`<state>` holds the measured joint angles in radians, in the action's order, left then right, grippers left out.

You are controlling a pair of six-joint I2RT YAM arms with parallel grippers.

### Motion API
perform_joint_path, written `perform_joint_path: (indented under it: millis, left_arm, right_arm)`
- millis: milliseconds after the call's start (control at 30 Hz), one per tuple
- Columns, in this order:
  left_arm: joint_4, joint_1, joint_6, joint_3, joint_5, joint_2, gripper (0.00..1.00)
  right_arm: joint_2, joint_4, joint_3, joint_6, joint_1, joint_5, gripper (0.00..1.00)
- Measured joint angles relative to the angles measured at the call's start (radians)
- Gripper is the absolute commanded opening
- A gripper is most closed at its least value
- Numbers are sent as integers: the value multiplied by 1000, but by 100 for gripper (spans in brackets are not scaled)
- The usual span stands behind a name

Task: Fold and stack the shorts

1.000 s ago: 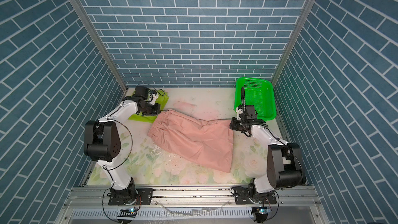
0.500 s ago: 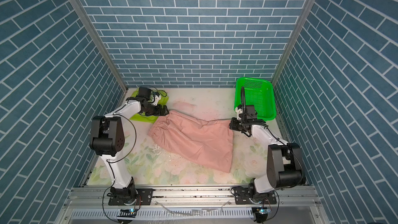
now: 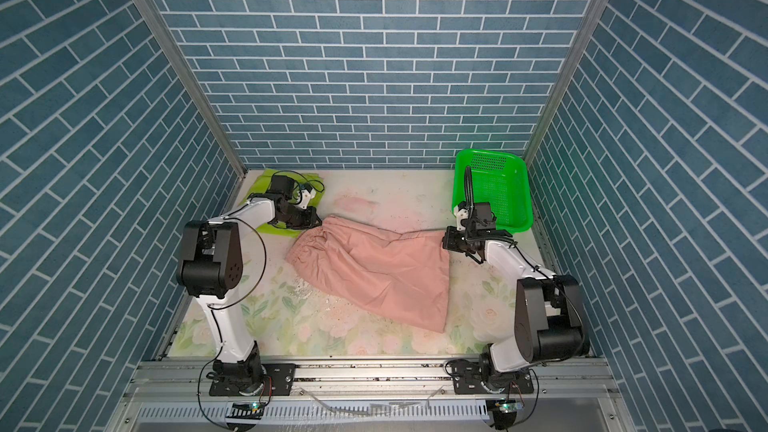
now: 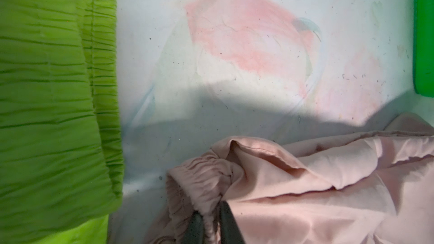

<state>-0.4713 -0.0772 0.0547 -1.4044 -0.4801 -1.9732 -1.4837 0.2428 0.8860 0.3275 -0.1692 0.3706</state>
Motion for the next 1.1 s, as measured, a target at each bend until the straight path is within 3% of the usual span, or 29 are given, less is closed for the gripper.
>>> perform_joint_path:
  millis: [267,633,867,1100]
  left_arm:
    - [-100,0,20,-1,108,127,0]
    - [-203,0,101,121,264,502,0]
    - [-246,2,118,120,300,513,0]
    - [-259,19,120,105,286,441,4]
  right_arm:
    - [17,40,43,-50,-1,-16,0]
    - [223,253,237,-119,-94,-109,0]
    - [230,409,419,-138,-159,-162,0]
    - [134,529,518,-145,-166,-169,0]
